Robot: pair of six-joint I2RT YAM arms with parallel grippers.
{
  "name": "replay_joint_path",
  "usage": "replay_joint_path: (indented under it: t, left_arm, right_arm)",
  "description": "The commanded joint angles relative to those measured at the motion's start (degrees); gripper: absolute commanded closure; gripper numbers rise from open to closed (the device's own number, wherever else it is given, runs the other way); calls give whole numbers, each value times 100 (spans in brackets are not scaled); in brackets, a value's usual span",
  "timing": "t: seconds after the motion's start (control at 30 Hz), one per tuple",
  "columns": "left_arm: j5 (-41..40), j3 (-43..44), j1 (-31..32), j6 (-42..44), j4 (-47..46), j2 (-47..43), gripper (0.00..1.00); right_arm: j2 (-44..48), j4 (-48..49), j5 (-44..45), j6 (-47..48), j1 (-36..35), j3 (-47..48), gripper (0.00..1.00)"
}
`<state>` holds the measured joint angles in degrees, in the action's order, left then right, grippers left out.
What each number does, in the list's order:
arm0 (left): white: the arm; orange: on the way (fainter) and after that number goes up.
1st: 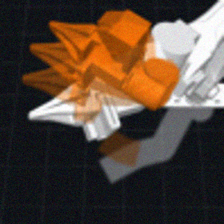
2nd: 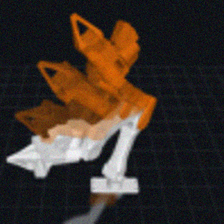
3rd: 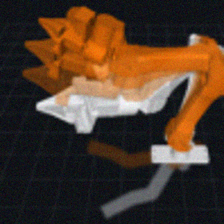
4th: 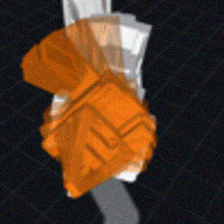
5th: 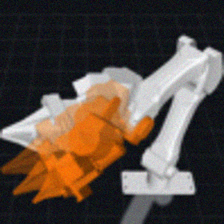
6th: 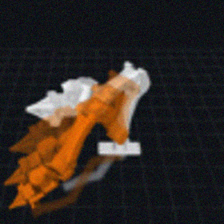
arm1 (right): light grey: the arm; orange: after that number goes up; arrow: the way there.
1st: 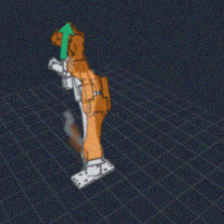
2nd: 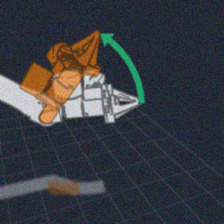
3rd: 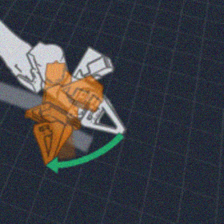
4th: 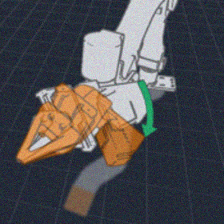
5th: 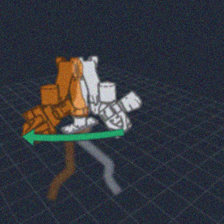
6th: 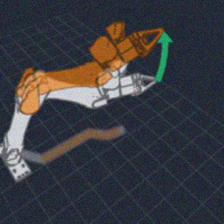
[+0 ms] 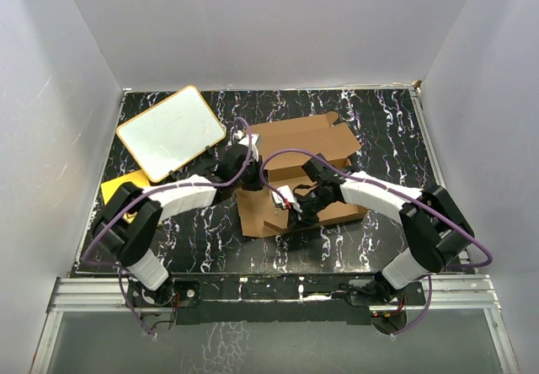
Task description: Fold the paper box
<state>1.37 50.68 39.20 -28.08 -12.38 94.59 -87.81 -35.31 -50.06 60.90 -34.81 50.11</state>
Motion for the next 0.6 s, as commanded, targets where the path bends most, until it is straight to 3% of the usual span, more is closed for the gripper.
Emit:
replay_joint_path:
  t: [0.0,0.1,0.4,0.57]
  left_arm:
    - [-473,-226,36,32,603,-948,87]
    - [-640,-440,35,-74,939,-1465,83]
    - [-1022,-1053,24,-585,1738,-2330,48]
    - [-803,-1112,26,-851,1651,-2124,45]
  right_arm:
    - [-21,203,-257,-58,-32,196,83]
    - [-29,189,-267,-39,-34,193,81]
    - [-52,141,-243,-35,-30,236,74]
    - [-35,73,-206,-7,-35,267,69]
